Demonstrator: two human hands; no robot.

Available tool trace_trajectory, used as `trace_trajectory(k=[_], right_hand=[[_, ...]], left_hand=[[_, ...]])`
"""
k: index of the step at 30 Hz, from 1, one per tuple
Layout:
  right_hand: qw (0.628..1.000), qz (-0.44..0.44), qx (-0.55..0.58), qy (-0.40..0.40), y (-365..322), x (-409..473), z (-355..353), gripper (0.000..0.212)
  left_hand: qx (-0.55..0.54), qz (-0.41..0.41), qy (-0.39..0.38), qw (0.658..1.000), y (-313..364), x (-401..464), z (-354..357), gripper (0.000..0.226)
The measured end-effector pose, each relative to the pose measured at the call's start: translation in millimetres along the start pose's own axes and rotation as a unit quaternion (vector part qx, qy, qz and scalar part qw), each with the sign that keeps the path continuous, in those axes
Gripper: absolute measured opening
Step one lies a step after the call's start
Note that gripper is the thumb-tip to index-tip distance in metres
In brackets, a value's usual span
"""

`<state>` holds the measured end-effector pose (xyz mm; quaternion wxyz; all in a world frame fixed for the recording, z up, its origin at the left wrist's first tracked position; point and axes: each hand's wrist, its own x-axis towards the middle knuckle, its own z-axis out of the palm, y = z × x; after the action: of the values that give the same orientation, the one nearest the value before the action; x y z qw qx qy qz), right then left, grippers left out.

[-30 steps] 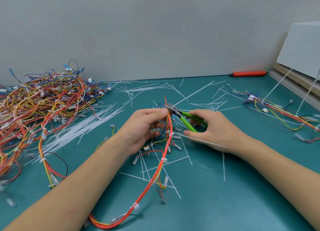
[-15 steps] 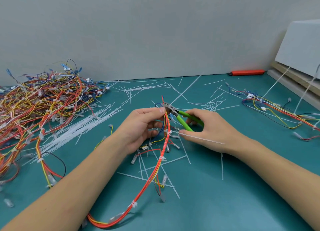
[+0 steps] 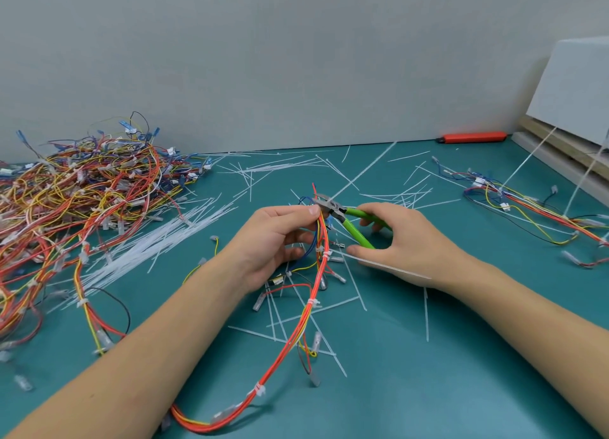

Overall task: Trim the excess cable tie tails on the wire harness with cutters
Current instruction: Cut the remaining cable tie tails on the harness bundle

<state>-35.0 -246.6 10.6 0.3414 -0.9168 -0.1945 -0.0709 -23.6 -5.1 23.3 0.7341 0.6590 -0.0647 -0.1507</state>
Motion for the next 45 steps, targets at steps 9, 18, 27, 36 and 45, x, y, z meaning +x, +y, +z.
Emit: trace_trajectory(k=[9, 18, 27, 36, 45], right_hand=[[1.000, 0.002, 0.004, 0.024, 1.3, -0.7, -1.9, 0.020], [1.000, -0.012, -0.015, 0.007, -6.6, -1.7, -0.9, 0.049], [1.000, 0.020, -0.002, 0.018, -2.0, -0.7, -3.8, 0.022], [1.000, 0.009, 0.010, -0.004, -4.6, -2.0, -0.9, 0.039], [1.000, 0.010, 0.010, -0.008, -4.9, -2.0, -3.5, 0.040]], left_hand=[[-0.007, 0.005, -0.005, 1.000, 0.0, 0.8, -1.5, 0.034], [-0.007, -0.001, 0.001, 1.000, -0.8, 0.5, -0.1, 0.036], [-0.006, -0.001, 0.001, 1.000, -2.0, 1.5, -0.8, 0.031], [-0.013, -0.001, 0.001, 1.000, -1.7, 0.9, -1.6, 0.029], [-0.001, 0.006, -0.008, 1.000, -3.6, 2.7, -3.0, 0.029]])
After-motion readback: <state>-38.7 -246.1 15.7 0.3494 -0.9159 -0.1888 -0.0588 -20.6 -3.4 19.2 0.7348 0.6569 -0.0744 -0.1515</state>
